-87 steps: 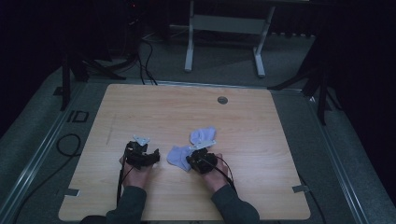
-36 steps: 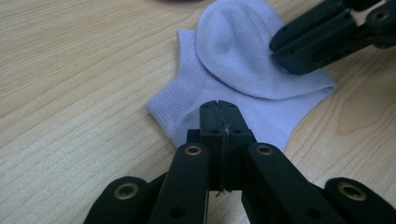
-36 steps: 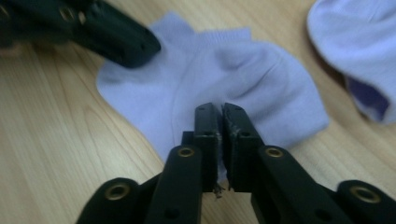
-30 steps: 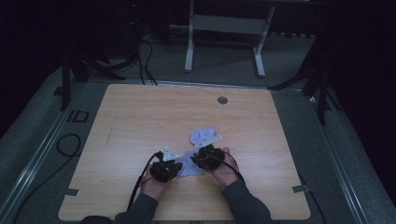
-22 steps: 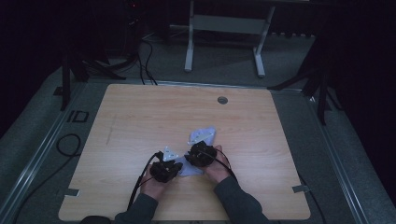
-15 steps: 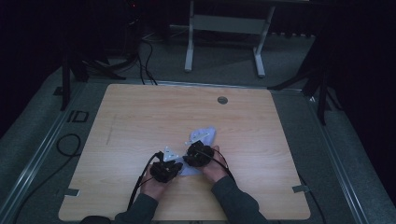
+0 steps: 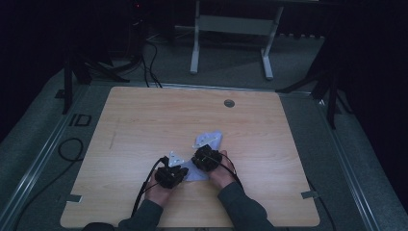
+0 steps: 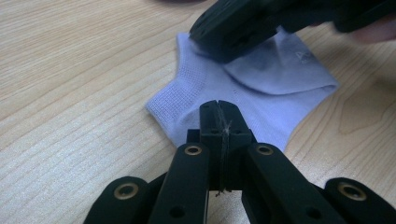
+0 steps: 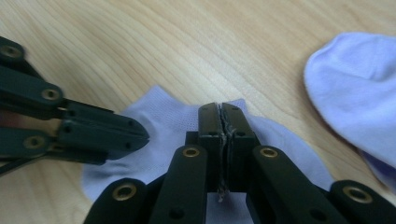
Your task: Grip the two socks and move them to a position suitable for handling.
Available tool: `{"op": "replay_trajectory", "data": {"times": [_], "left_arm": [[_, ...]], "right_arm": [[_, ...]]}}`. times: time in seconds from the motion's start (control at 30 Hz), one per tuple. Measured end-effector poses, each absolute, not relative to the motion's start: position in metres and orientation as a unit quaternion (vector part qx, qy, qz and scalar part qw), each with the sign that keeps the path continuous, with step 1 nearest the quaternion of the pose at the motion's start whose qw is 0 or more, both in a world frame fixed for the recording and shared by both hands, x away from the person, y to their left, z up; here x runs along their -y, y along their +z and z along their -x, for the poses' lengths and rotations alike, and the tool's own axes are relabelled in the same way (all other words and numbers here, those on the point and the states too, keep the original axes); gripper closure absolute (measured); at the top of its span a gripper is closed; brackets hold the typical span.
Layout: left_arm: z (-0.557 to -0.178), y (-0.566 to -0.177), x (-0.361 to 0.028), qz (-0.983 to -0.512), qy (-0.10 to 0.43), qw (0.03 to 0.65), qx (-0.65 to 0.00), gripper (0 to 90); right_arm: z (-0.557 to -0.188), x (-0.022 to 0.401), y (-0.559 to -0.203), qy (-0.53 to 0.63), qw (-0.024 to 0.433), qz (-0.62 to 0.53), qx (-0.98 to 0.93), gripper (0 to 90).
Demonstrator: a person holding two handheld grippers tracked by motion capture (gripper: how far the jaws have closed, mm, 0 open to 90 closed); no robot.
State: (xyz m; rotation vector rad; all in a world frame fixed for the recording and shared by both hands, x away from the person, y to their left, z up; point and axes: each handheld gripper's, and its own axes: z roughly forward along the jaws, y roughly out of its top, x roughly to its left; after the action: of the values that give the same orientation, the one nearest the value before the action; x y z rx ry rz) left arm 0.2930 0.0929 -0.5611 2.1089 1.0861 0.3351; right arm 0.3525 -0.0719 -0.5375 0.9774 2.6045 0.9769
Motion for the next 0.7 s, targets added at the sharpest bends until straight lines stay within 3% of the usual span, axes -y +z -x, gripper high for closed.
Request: {"op": "replay_trajectory", "data": {"times": [0.23, 0.7], "left_arm": [[-0.294, -0.561, -0.094, -0.819, 0.127, 0.367, -0.423, 89.4], [-0.294, -0.561, -0.093, -0.819, 0.130, 0.366, -0.423, 89.4]], "right_arm": [[-0.342, 0.102, -0.515, 0.366, 0.104, -0.340, -0.860, 87.8], [-0.326, 0.155, -0.517, 0.390, 0.111, -0.376, -0.833, 87.4]]}}
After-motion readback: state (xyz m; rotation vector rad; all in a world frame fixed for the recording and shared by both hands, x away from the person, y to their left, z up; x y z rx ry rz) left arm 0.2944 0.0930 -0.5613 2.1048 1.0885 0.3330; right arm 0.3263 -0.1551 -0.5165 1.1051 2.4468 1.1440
